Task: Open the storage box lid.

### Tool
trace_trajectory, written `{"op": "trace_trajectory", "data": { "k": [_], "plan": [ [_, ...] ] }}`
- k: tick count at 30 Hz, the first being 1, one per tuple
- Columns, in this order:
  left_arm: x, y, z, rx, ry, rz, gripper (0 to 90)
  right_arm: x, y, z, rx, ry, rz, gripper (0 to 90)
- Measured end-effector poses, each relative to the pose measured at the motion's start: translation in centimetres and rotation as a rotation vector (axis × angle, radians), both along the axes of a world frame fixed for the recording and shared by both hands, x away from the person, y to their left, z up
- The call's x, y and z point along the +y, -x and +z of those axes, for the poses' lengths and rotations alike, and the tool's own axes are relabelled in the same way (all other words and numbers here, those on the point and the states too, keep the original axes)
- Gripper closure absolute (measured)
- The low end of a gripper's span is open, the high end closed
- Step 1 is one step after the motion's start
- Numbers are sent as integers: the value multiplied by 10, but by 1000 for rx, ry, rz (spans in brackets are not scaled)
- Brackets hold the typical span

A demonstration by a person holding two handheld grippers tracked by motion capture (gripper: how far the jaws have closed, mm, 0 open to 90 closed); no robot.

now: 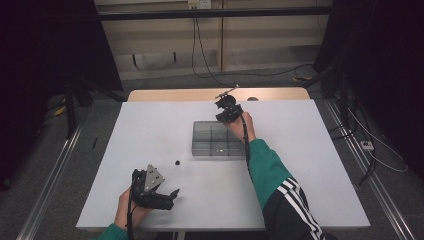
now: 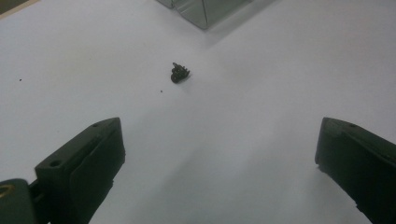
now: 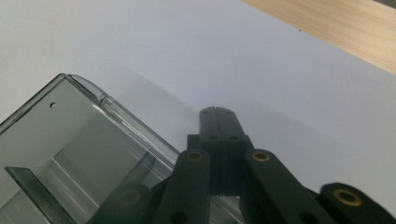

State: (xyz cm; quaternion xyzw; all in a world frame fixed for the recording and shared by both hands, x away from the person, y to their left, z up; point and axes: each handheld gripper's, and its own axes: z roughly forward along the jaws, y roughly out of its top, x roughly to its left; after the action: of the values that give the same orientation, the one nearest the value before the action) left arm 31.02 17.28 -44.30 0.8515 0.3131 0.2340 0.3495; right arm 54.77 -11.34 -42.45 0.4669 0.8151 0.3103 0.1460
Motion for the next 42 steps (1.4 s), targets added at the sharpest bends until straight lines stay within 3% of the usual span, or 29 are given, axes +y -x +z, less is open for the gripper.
{"op": "trace_trajectory", "data": {
  "k": [6, 8, 20, 42],
  "plan": [
    [-1, 1, 0, -7, 16, 9, 16, 7, -2, 1, 13, 32, 8, 900],
    [0, 0, 0, -1, 0, -1, 16, 7, -2, 2, 15, 34, 8, 900],
    [1, 0, 0, 3, 0, -3, 16, 12, 3, -1, 34, 60, 46, 900],
    [0, 0, 0, -4, 3, 4, 16, 9, 18, 0, 33, 61, 71, 900]
  ]
}}
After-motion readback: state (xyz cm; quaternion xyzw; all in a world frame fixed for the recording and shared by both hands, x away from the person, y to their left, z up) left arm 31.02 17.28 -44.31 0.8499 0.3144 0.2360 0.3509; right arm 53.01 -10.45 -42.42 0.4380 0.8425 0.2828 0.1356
